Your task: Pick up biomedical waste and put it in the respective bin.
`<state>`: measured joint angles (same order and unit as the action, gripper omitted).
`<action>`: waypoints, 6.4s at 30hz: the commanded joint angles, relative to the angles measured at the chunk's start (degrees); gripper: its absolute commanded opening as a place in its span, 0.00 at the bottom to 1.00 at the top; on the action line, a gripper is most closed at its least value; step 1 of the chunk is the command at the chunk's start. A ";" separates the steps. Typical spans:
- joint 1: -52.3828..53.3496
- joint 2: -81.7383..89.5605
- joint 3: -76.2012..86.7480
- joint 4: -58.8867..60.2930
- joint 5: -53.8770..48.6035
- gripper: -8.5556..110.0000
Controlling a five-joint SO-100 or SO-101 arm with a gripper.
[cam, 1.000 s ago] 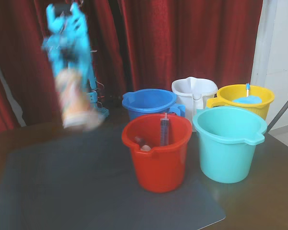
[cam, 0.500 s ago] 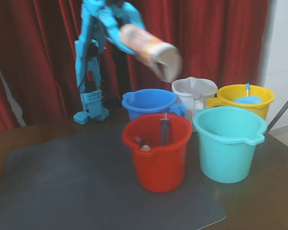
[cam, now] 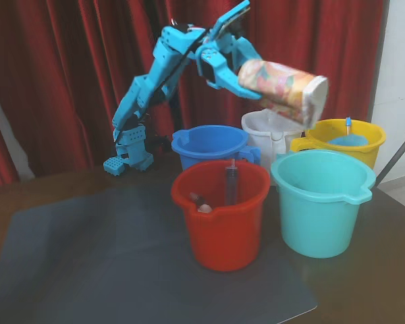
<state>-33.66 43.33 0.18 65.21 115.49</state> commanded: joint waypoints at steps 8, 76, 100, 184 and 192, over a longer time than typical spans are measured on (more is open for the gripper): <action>-3.16 -5.98 -4.57 -5.19 0.26 0.07; -3.16 -5.45 -4.83 2.99 -10.11 0.29; 9.76 74.27 24.17 46.49 -62.93 0.10; 62.67 135.09 167.96 7.38 -107.93 0.10; 62.67 135.09 167.96 7.38 -107.93 0.10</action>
<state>29.00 178.15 168.40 72.60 7.21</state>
